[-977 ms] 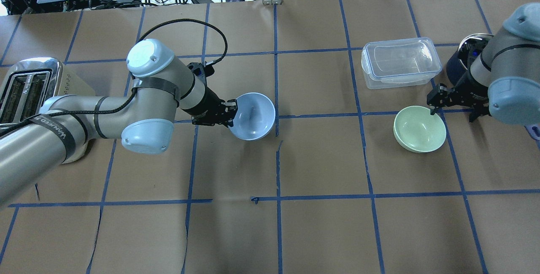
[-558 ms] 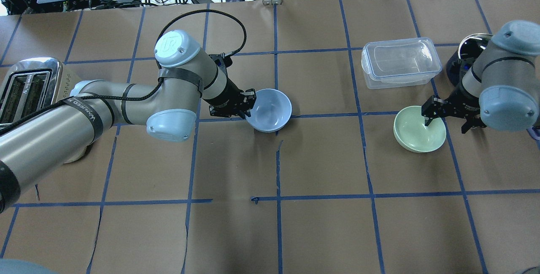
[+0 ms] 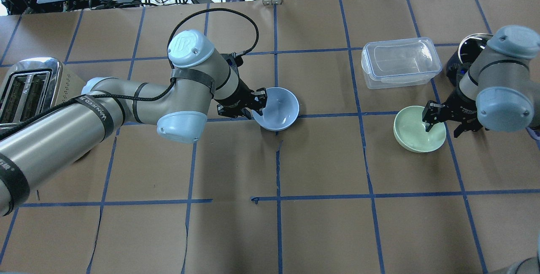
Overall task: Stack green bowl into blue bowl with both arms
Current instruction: 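Slide the blue bowl toward the table center with the left gripper, then release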
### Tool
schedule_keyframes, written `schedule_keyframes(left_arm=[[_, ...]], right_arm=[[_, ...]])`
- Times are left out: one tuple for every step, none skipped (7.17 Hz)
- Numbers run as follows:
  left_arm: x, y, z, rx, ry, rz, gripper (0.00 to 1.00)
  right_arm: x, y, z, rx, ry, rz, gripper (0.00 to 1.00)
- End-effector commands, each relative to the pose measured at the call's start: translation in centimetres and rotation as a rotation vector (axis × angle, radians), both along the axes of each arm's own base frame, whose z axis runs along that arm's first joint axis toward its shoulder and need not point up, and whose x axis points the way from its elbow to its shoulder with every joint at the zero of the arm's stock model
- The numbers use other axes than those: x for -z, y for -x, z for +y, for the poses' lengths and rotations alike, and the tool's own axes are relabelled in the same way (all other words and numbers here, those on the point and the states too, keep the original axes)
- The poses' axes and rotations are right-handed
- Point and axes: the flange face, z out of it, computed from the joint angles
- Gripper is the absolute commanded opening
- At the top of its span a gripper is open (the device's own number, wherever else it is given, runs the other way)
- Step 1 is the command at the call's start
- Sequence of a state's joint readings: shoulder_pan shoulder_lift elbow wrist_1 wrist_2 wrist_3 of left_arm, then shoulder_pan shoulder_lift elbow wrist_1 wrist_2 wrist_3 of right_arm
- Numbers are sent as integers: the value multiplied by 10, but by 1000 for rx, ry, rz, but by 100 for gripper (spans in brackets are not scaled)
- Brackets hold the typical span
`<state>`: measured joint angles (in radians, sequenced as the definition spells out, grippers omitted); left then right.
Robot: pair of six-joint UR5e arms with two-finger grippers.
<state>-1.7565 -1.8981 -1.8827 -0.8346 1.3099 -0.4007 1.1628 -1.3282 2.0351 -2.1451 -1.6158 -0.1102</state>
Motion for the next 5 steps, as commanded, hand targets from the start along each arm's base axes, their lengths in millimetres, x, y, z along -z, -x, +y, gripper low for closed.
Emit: schedule_keyframes(left_arm=[[-37, -56, -25, 35, 56, -9, 100], [-72, -97, -34, 117, 54, -77, 100], [-115, -131, -36, 222, 42, -237, 100], [-158, -143, -29, 249, 22, -304, 100], [-196, -139, -9, 257, -8, -305, 100]], right_arm=[[1, 0, 1, 4, -12, -2, 0], [-1, 0, 1, 4, -9, 0, 0], [-6, -1, 1, 1, -7, -1, 0], [-13, -1, -1, 3, 2, -11, 0], [-34, -6, -6, 5, 31, -48, 0]])
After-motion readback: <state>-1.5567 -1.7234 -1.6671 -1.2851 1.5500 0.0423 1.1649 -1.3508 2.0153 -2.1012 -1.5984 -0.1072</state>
